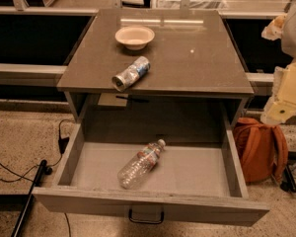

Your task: Pick water bottle from top drawer and place on counter

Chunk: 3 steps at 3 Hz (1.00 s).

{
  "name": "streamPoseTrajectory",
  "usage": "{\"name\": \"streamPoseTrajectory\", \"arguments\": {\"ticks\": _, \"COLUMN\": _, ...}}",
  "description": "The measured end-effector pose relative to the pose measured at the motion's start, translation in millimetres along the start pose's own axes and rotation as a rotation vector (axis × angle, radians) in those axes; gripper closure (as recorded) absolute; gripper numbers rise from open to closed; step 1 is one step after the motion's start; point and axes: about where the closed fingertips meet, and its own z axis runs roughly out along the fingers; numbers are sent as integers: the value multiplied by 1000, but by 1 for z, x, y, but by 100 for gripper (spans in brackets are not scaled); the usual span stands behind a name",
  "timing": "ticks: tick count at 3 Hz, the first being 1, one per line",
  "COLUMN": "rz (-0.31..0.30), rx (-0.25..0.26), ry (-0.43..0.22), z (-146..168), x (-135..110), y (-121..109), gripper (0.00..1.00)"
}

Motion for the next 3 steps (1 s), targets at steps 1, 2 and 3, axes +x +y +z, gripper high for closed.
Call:
{"name": "streamPoseTrajectory", "arguments": {"ticks": 1, "rz": 0, "rx": 0, "ry": 0, "z": 0, "x": 0, "y": 0, "gripper": 0}}
{"name": "streamPoseTrajectory", "arguments": {"ticks": 2, "rz": -12, "rx": -2, "ry": 30, "z": 13, "x": -5, "y": -1, "gripper": 0}}
{"name": "streamPoseTrajectory", "arguments": {"ticks": 3, "rz": -142, "rx": 28, "ry": 93, "z": 44, "x": -21, "y": 0, "gripper": 0}}
